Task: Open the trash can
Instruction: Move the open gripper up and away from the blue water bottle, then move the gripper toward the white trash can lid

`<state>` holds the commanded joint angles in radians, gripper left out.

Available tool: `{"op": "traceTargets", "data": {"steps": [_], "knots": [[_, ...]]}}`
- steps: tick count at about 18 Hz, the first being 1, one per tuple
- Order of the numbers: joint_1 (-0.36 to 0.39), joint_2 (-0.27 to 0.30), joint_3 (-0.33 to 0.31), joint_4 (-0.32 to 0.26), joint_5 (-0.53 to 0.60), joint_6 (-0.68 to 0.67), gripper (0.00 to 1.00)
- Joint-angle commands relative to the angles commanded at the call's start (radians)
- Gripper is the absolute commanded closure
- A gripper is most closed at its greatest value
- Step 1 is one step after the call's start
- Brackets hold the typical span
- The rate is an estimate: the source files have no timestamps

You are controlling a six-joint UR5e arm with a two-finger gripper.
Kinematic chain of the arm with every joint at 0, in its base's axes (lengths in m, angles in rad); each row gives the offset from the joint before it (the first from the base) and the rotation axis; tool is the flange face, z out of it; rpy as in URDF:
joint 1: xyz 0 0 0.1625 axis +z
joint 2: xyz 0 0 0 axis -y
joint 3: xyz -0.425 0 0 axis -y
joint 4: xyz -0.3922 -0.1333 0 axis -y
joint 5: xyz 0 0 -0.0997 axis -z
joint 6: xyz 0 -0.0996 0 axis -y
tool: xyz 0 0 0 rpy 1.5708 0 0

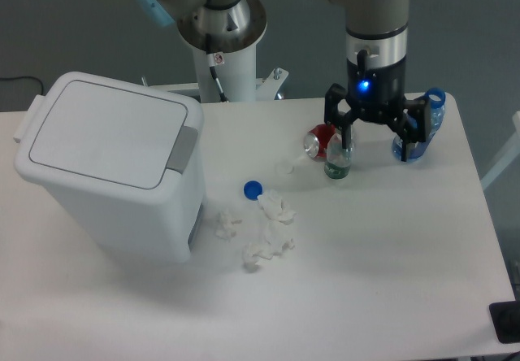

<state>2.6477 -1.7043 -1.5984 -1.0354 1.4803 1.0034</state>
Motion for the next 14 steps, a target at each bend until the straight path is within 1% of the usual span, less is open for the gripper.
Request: {"op": "traceTargets", "data": {"steps": [6,10,14], "knots": [[-0.041,0.014,-0.002,-0.003,-0.008,-0.124,0.00],[-0.081,0.018,0.006,-0.003,-0.051,-0.227,0.00],[-0.097,0.032,0.008,-0.002,-0.069,-0.322,0.00]]}}
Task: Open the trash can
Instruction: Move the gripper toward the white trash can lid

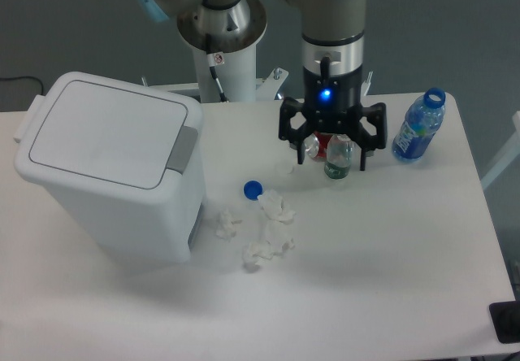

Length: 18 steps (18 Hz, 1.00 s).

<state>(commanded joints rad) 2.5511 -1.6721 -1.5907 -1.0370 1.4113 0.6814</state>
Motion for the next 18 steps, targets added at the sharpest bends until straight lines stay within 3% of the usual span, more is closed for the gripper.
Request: {"op": "traceTargets", "data": {"steps": [12,18], "knots": [[-0.140,0.020,0.003,-0.003,-0.017,-0.195,0.00],[-0.138,0.023,0.014,-0.008,-0.089,-0.207,0.00]]}}
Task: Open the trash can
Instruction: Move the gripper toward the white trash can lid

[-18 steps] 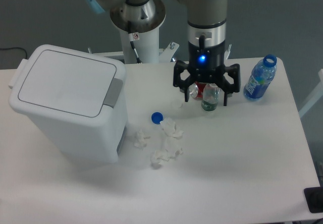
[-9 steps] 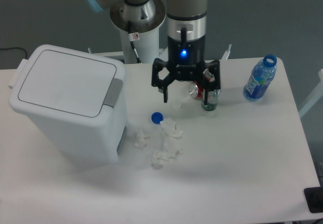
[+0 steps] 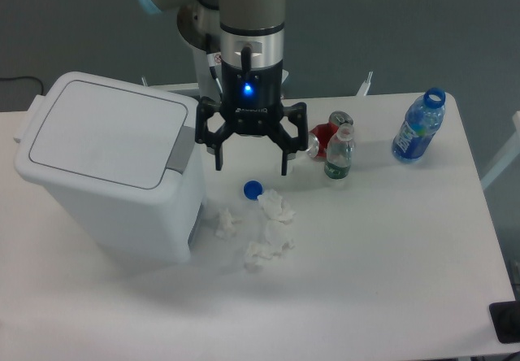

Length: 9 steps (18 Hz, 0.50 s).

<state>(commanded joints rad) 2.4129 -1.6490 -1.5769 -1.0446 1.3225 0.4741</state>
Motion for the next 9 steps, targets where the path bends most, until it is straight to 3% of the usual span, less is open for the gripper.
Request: {"op": "traceTargets", "data": {"steps": [9], "knots": [[-0.003,0.009,0.000,0.002,-0.005,-0.040,0.00]]}}
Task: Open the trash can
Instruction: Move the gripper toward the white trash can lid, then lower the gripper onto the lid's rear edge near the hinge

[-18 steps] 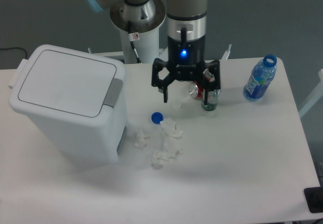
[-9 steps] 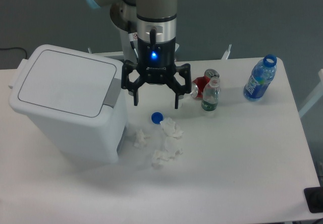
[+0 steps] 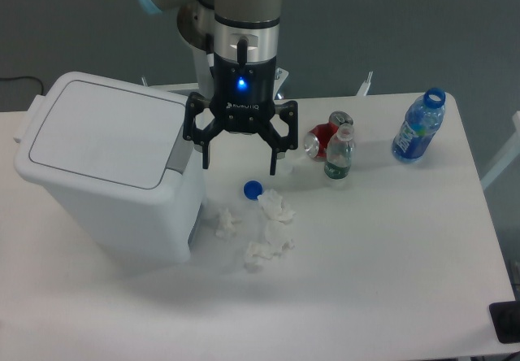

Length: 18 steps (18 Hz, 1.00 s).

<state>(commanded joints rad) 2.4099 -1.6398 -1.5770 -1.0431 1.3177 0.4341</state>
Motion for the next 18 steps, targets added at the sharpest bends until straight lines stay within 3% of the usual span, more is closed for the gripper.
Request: {"op": "traceTargets", "data": {"steps": [18], "knots": [[-0.008,0.008,-0.032,-0.002,0.003,0.015,0.00]]}}
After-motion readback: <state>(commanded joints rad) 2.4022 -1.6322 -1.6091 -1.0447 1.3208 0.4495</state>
